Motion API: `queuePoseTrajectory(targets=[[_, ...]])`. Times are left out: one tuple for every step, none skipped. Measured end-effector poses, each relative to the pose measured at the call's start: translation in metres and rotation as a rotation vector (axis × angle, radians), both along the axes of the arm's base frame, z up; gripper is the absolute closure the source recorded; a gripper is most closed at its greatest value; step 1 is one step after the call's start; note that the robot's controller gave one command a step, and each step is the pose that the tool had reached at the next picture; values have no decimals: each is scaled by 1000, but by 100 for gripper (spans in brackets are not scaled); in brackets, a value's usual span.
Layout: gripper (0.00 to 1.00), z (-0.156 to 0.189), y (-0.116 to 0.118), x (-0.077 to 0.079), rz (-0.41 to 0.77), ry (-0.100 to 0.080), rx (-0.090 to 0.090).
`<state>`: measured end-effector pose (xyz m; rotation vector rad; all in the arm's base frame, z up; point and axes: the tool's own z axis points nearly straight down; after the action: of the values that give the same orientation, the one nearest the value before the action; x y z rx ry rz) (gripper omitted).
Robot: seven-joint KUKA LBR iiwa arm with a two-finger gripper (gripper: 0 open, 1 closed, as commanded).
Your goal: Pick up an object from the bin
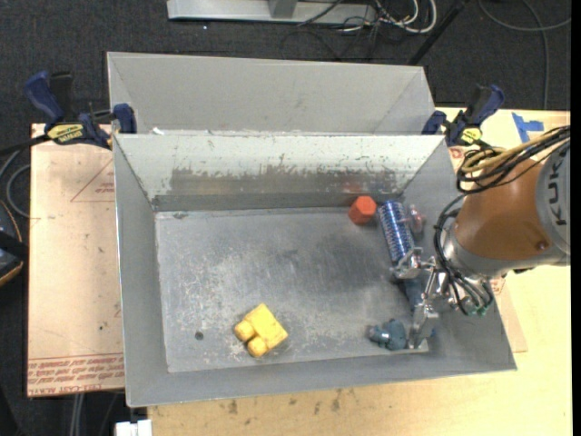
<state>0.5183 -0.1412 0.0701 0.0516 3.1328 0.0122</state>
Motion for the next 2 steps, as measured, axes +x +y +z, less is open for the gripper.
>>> queuePoseTrajectory(targets=[[0,72,-7,-35,105,3,-10],[0,8,50,-31,415,-8,-12]])
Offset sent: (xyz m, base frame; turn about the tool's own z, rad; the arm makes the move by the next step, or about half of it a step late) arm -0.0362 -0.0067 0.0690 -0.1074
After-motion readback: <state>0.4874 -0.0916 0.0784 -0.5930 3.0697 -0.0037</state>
